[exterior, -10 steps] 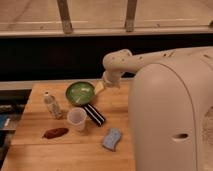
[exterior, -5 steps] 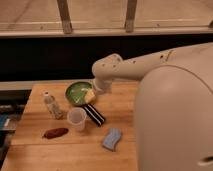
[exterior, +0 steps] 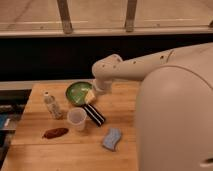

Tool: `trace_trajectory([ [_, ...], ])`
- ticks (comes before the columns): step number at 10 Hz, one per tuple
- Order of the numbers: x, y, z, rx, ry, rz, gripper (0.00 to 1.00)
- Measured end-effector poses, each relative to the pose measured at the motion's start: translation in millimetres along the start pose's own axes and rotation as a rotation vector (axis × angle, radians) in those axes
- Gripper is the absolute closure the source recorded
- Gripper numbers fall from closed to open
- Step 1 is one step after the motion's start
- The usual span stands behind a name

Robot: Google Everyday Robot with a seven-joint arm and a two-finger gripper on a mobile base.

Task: Place the ceramic cup in the ceramic bowl

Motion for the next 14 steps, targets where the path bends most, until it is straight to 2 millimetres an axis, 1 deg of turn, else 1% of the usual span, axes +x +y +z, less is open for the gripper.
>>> trace_trajectory([
  [2, 1, 19, -1, 0.012, 0.003, -0.03, 0.2],
  [4, 1, 33, -3, 0.015, 0.004, -0.059, 0.2],
  [6, 4, 44, 0, 0.012, 0.017, -0.079, 0.2],
  [10, 9, 66, 33, 0.004, 0.079, -0.101, 0.2],
  [11, 11, 68, 40, 0.001, 0.092, -0.1, 0.2],
  [13, 14, 77, 54, -0.019, 0.119, -0.106, 0.21],
  [14, 17, 78, 60, -0.023, 0.133, -0.107, 0.26],
])
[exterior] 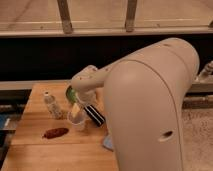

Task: Place the ceramic cup in the ceramic bowl

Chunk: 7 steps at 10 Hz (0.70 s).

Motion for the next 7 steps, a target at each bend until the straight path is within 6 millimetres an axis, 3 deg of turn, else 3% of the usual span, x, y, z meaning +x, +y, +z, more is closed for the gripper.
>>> trace_trajectory([
  [3, 7, 7, 14, -0.012, 0.035, -0.007, 0.56],
  [7, 14, 14, 15, -0.018, 0.045, -0.001, 0.95],
])
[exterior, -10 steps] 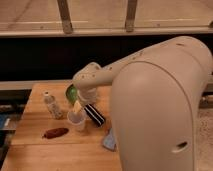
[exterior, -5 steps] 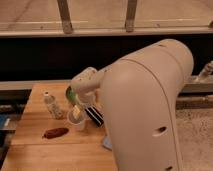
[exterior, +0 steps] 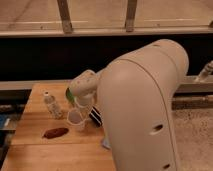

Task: Place the ceramic cup in the ceramic bowl

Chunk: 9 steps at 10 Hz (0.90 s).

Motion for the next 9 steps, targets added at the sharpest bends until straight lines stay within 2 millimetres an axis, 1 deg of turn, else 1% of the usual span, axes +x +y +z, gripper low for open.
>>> trace_trajectory([
  [1, 1, 0, -1, -0.004, -0.003, 0.004, 1.0],
  [2, 1, 1, -5, -0.033, -0.017, 0.001, 1.0],
  [4, 0, -5, -18, -0.085, -0.064, 0.004, 1.0],
  [5, -3, -6, -30, -0.092, -0.093, 0.003, 1.0],
  [7, -12, -13, -64, -0.092, -0.153, 0.003, 1.0],
  [9, -26, -25, -107, -0.089, -0.214, 0.0, 1.0],
])
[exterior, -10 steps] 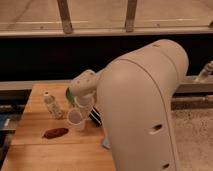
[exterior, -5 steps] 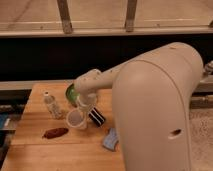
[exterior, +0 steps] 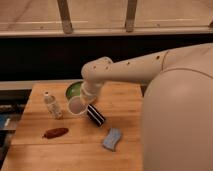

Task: Place the ceramic cup in the ceramic bowl

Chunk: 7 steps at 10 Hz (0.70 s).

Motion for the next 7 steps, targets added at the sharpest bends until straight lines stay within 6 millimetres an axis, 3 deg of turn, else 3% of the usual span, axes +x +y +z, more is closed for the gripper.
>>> trace_trajectory([
  [3, -39, -11, -27, -0.011, -0.051, -0.022, 1.0],
  [4, -63, -12, -28, -0.026, -0.066, -0.044, 1.0],
  [7, -98, -22, -26, -0.044, -0.082, -0.099, 1.0],
])
